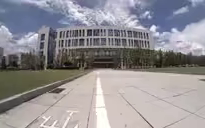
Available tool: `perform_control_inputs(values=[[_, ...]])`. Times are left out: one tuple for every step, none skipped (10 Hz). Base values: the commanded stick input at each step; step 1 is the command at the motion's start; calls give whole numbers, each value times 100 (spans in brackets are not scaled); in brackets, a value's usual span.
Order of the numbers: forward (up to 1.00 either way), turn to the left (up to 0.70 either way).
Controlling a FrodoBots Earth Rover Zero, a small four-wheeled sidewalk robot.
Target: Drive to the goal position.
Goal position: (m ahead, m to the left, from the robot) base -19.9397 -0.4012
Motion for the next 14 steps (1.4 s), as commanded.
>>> perform_control_inputs(values=[[0, -68], [0, -56], [0, -64], [0, -70], [0, -70], [0, -70], [0, -70], [0, -70], [0, -70], [0, -70], [0, -70], [0, -70], [0, -70], [0, -70]])
